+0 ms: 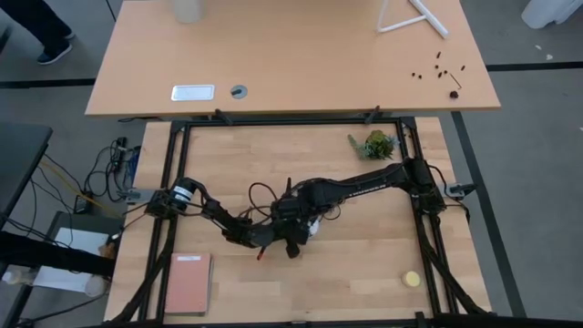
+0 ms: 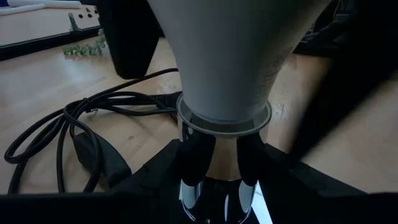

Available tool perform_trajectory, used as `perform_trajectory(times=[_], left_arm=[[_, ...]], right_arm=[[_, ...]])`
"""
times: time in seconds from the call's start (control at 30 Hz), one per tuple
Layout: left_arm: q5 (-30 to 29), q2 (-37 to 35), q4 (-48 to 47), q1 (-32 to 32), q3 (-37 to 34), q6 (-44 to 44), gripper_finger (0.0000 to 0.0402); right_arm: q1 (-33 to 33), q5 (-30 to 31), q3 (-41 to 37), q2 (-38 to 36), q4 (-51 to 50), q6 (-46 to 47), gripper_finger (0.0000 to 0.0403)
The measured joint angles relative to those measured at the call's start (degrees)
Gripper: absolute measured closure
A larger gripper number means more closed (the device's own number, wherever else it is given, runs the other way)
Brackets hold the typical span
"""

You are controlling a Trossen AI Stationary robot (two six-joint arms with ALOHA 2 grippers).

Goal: Screw lightbulb
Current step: Insert the lightbulb into the silver lamp

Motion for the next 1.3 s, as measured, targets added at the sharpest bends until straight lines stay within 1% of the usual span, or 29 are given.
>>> perform_trajectory(times=[0.13,0.2,0.27,0.43,0.57,0.73,0.87,1.1,1.2,1.3], left_arm=[[0.0,0.0,-0.2,0.0,0.1,0.0,0.0217],[0.0,0.0,-0.2,-0.1,0.1,0.0,0.0217],[0.0,0.0,-0.2,-0.2,0.1,0.0,0.0217],[-0.3,-0.2,-0.1,-0.3,0.2,-0.8,0.0218],[-0.2,-0.2,-0.1,-0.4,0.2,-1.3,0.0218],[0.0,-0.2,-0.4,-0.4,0.2,-1.4,0.0218],[0.2,-0.2,-0.9,-0.6,0.2,-1.3,0.0218],[0.3,-0.2,-2.1,-0.7,0.2,-1.1,0.0218],[0.4,-0.2,-2.3,-0.7,0.2,-1.1,0.0218],[0.4,-0.3,-2.3,-0.7,0.2,-1.1,0.0218]], right_arm=[[0.0,-2.2,-0.1,-0.2,0.2,-7.8,0.0042],[0.0,-2.3,-0.1,-0.2,0.4,-11.7,0.0018],[0.0,-2.5,0.0,-0.2,0.3,-15.5,0.0007],[0.1,-2.6,3.0,0.0,-1.2,-23.7,0.002],[0.2,-2.5,6.4,0.0,-4.7,-31.3,0.0016],[0.4,-2.5,7.4,-0.1,-8.2,-40.9,0.0004],[1.2,-2.5,7.4,-0.1,-10.3,-49.0,0.0009],[2.0,-2.1,7.4,0.5,-10.4,-54.1,0.0024],[2.3,-0.4,7.4,0.5,-10.1,-56.3,0.0028],[2.3,-0.3,7.4,0.5,-11.2,-57.9,0.0029]])
